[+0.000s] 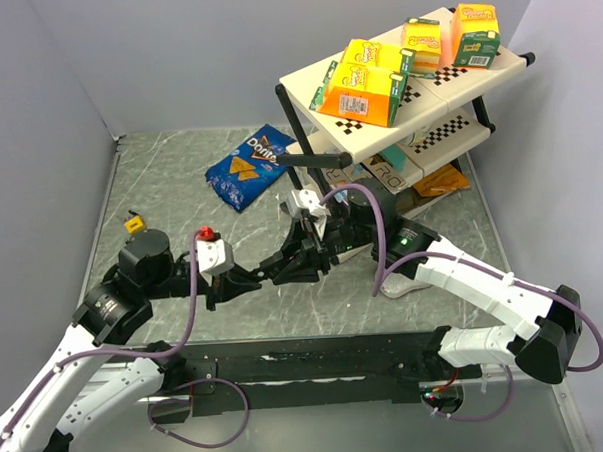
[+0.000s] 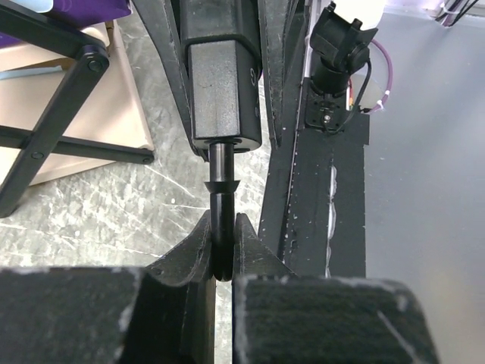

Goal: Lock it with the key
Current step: Lock the lock.

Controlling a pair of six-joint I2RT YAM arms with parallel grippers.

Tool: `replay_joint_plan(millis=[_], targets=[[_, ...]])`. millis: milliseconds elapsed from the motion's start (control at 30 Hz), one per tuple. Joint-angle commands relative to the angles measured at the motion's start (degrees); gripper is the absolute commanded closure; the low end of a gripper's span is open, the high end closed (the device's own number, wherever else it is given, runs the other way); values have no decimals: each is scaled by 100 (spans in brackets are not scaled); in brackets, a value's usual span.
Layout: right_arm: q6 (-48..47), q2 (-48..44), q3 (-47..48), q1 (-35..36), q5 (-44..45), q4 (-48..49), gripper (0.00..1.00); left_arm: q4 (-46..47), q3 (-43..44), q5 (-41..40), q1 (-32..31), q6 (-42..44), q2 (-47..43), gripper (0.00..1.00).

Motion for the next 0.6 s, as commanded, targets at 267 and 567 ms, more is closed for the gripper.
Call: replay_joint_plan(millis=[267, 567], targets=[[-54, 11, -78, 43, -152, 851, 100, 1063, 560, 445, -47, -517, 379, 99], [183, 152, -140, 130, -222, 1080, 100, 1749, 622, 481, -47, -851, 643, 99]])
